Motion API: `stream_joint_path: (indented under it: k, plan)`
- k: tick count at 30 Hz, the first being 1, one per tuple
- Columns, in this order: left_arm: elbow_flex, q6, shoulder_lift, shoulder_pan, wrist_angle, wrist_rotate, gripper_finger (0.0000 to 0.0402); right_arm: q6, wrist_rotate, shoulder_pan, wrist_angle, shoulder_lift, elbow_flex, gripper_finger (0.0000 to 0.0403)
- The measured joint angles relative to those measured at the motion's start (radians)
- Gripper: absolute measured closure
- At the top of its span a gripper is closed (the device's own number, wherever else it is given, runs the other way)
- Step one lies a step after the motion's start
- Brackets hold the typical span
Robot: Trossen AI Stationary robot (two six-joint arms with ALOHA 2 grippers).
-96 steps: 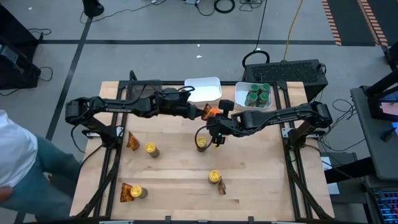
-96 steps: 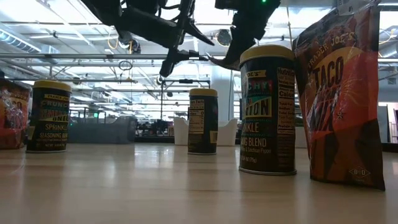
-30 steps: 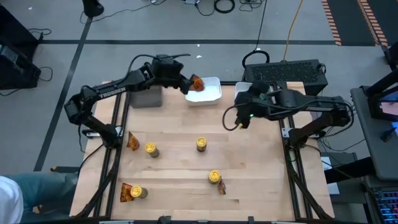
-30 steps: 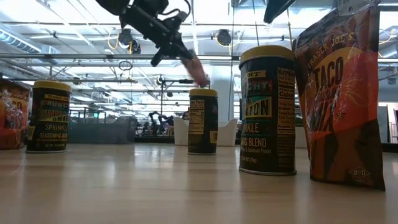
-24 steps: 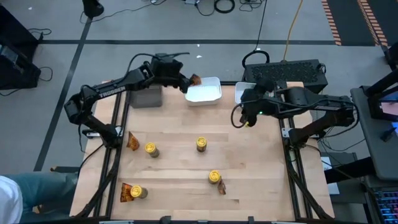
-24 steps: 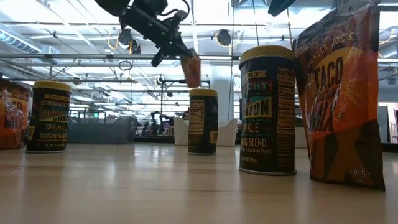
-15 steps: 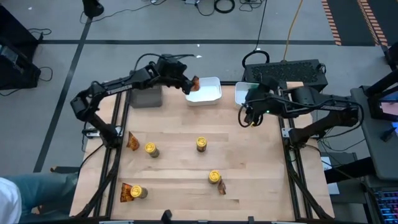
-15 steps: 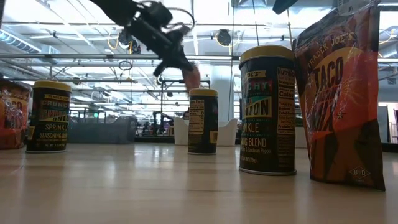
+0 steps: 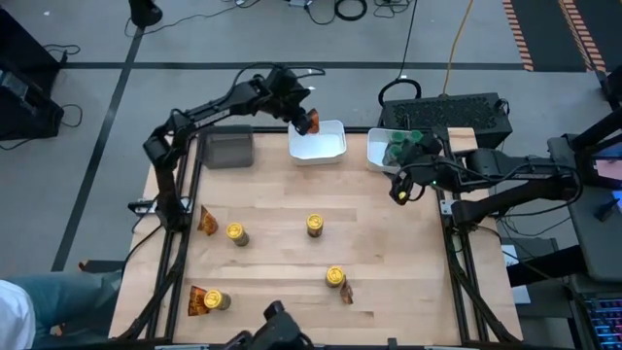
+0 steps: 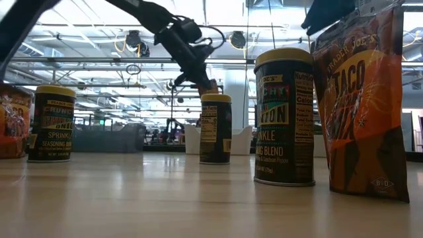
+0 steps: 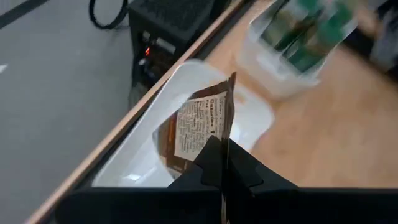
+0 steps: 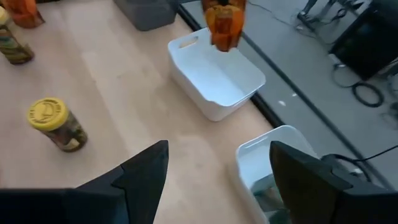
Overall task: Sort spices by type
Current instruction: Put the top right orange seasoning bag into the left white bin
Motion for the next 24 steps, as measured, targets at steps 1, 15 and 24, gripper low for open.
stream_joint_path:
  k: [1,15,24]
  plan:
    - [0.021,0.026,0.019,0.001,-0.028,-0.011,0.0401,0.006,-0.005,0.000,0.013,-0.007,-0.014,0.0140]
    - [0.151,0.269,0.159,0.010,-0.163,-0.079,0.0402,-0.029,-0.007,0.000,0.117,-0.011,-0.042,0.0140]
    - [0.150,0.515,0.165,0.010,-0.184,-0.156,0.0402,-0.021,-0.007,0.000,0.120,-0.011,-0.042,0.0140]
